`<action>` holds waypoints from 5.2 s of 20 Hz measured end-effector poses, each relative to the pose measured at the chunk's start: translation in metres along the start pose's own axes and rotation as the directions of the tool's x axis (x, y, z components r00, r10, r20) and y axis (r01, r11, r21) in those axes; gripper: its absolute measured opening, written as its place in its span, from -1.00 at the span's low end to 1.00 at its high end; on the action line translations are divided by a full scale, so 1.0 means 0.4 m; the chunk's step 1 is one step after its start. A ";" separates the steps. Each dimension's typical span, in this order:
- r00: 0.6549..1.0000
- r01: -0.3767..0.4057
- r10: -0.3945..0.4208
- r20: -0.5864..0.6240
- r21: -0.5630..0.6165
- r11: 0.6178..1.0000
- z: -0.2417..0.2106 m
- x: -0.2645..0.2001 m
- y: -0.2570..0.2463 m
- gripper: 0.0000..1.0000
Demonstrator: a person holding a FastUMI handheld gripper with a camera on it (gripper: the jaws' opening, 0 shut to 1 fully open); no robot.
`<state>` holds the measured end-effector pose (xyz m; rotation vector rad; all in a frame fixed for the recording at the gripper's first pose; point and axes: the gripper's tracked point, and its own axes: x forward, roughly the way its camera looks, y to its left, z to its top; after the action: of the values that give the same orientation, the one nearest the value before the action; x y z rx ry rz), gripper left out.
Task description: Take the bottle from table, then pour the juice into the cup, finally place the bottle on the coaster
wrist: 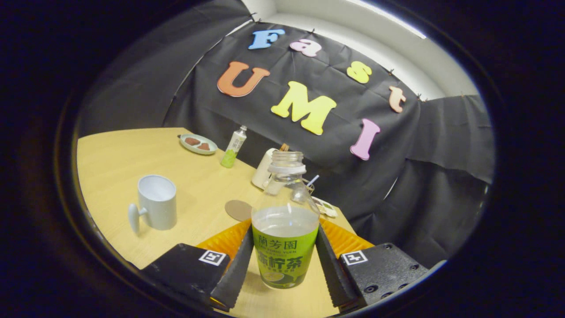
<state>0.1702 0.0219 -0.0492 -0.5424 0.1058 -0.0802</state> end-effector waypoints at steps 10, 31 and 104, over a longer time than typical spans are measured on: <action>0.997 0.073 -0.083 -0.012 -0.352 0.933 0.040 0.014 0.065 0.62; 0.949 0.309 -0.226 0.222 -0.802 0.511 0.172 0.019 0.100 0.62; 0.903 0.373 -0.211 0.374 -0.927 -0.047 0.331 0.007 0.105 0.61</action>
<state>0.1912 0.1250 0.0414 -2.1129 -0.1222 -0.4398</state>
